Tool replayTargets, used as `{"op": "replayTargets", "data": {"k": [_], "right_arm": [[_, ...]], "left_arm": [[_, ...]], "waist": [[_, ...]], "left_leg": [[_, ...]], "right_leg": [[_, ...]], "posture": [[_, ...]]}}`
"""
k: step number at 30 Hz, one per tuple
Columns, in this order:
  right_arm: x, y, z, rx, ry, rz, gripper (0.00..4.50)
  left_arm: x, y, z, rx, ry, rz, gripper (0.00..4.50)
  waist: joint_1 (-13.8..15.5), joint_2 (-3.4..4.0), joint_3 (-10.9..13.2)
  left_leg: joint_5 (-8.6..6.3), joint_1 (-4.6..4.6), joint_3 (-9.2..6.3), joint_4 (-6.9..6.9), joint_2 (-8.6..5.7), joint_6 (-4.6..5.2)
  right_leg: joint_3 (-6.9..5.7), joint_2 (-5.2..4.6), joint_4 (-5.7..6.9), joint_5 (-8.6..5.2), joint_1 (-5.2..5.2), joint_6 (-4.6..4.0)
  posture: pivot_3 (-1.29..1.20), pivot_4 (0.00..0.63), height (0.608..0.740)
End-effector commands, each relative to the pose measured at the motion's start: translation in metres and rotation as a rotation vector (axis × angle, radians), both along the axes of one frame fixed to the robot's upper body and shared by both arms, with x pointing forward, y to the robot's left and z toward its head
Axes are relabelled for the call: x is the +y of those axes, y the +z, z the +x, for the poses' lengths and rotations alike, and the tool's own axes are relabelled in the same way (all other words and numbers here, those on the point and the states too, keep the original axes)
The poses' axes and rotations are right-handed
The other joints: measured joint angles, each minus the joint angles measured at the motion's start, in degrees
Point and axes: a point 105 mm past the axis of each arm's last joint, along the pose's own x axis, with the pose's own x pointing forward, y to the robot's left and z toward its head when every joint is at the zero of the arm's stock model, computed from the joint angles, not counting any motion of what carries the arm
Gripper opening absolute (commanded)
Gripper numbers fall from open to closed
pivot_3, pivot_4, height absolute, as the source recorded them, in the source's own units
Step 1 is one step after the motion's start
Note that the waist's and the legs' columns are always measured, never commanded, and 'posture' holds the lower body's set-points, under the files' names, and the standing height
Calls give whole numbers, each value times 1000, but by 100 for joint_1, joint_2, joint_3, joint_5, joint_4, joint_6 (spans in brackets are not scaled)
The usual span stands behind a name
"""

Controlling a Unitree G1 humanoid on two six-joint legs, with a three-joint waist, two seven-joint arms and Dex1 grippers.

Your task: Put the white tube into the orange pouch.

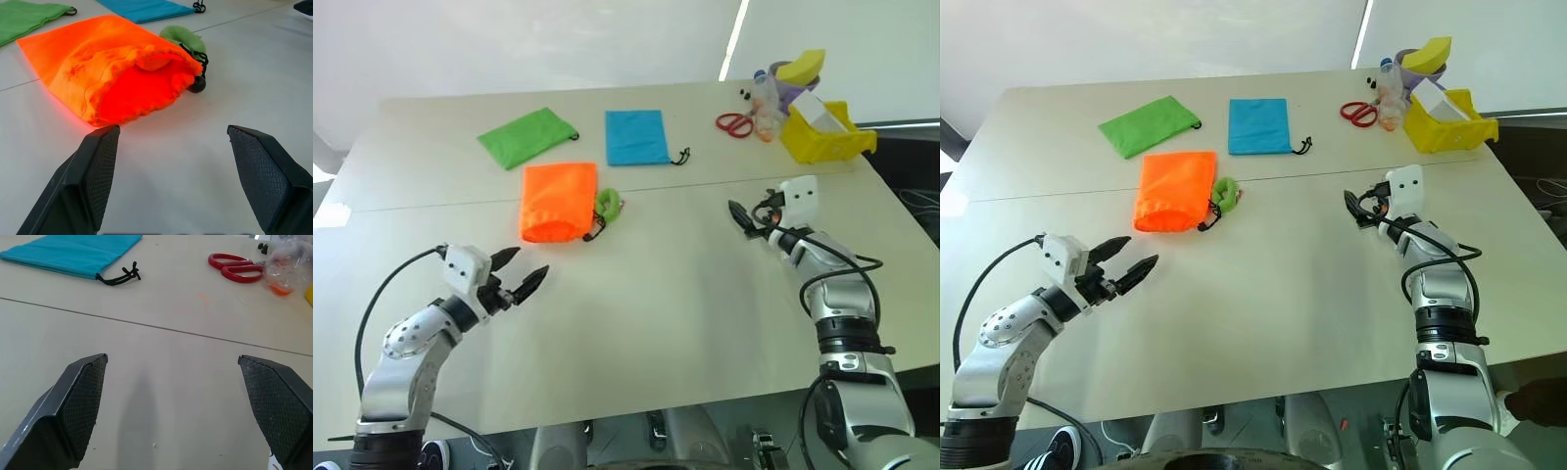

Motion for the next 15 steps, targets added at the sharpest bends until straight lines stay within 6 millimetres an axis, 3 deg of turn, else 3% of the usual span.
{"op": "replayTargets", "data": {"k": [1,15], "right_arm": [[0,18,2,-59,17,-27,4456],[8,17,-1,-53,69,-51,4456]], "left_arm": [[6,14,2,-73,37,3,3747],[14,13,11,-107,79,28,3747]], "waist": [[1,0,0],[4,0,0]], "left_leg": [[0,0,0,0,1,0],[2,2,0,0,6,-4]], "right_leg": [[0,1,0,0,0,0],[3,18,0,0,0,0]], "posture": [[0,150,734],[0,150,734]]}}
